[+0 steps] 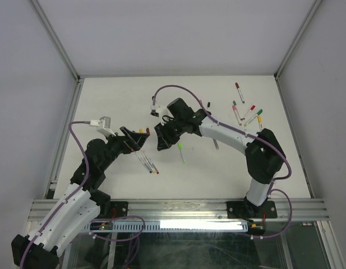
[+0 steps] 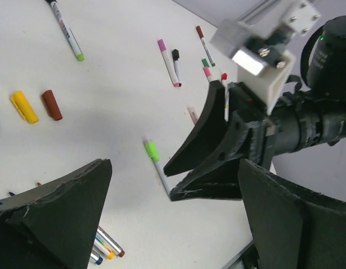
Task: Open the pen caps
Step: Place the pen at the center of the board.
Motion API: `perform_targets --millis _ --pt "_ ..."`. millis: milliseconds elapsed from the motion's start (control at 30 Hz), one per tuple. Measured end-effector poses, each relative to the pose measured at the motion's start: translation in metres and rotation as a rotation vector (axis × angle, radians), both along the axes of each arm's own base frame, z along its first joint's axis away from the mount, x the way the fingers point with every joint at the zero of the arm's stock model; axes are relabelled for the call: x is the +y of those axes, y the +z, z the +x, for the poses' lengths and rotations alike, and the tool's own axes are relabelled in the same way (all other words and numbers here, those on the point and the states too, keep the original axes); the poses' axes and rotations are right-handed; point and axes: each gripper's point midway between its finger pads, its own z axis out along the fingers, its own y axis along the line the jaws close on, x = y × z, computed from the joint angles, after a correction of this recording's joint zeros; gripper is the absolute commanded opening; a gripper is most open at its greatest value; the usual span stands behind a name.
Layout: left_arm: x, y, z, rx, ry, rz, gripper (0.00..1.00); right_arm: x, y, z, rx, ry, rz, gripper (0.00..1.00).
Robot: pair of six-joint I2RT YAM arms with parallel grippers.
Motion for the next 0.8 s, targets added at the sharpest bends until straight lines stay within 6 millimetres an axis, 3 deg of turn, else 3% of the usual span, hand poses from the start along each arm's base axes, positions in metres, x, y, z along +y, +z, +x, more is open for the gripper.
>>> perform_targets --millis 267,500,633,800 --pt "-0.006 -0.012 0.004 0.034 0.001 -0.060 0.99 -0.062 0.031 0.004 0.012 0.095 0.143 0.57" --pt "-0.010 -0.012 0.013 0.034 0.004 -0.087 0.99 -0.126 0.072 0.010 -0.070 0.024 0.356 0.71" --pt "-0.015 -0.023 0.022 0.073 0.009 -0.082 0.99 -0.157 0.088 0.013 -0.151 -0.044 0.469 0.71" --pt "-0.022 -0.037 0.043 0.154 0.024 -0.046 0.99 -0.179 0.097 0.021 -0.190 -0.087 0.536 0.71"
